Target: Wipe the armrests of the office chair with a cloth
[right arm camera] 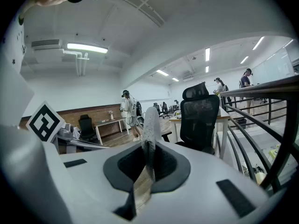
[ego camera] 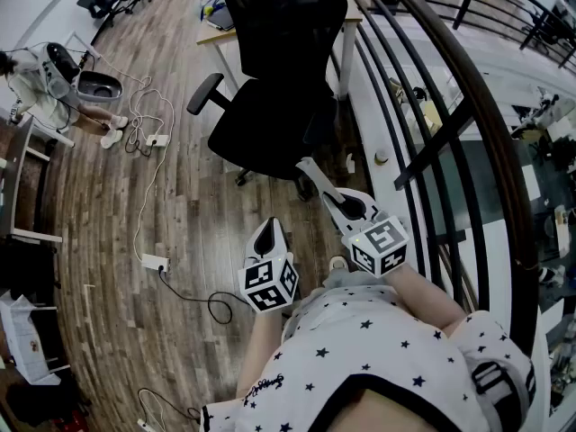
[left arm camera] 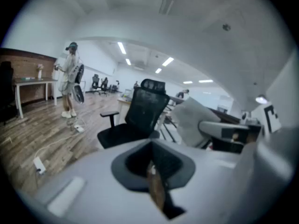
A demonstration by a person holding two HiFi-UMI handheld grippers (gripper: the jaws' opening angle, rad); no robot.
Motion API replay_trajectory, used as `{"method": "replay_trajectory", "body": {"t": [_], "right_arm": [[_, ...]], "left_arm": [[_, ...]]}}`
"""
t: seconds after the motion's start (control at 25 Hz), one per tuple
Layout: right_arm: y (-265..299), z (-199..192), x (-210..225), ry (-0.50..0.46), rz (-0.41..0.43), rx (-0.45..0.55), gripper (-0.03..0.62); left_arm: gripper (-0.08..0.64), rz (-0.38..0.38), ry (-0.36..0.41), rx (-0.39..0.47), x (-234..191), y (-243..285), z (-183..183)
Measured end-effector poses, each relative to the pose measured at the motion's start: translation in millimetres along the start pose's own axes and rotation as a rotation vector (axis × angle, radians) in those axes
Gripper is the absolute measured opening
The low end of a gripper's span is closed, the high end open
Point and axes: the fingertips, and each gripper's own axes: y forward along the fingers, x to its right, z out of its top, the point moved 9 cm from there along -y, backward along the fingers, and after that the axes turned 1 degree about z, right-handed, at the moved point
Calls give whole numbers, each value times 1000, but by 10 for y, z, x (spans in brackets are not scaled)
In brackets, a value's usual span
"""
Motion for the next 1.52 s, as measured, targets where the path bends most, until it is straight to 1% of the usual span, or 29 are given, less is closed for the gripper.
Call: {"method": "replay_trajectory", "body": {"t": [0.28,0.48,0.64,0.84,1.08,1.24,1.52], "right_arm": [[-42,-51,-69,-8,27,-6,26],[-4,-19,-58,-18,65,-3,26],[23,-13,11,4,111,9,26],[18,-13,145,-22,136,4,26],[-23,-16,344,-27,157,0,26],[1,-36,454,-14,159,-19,26],[72,-35,476,-5,158,-36,26]], "left_arm": [[8,30,-15,-1,-34,-101,-40],[8,60,-29,1,-36,-160,-36],[8,85,-52,5,-28,-145,-41],[8,114,-59,10,45,-63,-51],[8,122,-68,10,180,51,-88],[8,124,-78,1,245,118,-96],[8,119,-89,-18,220,230,-82]]}}
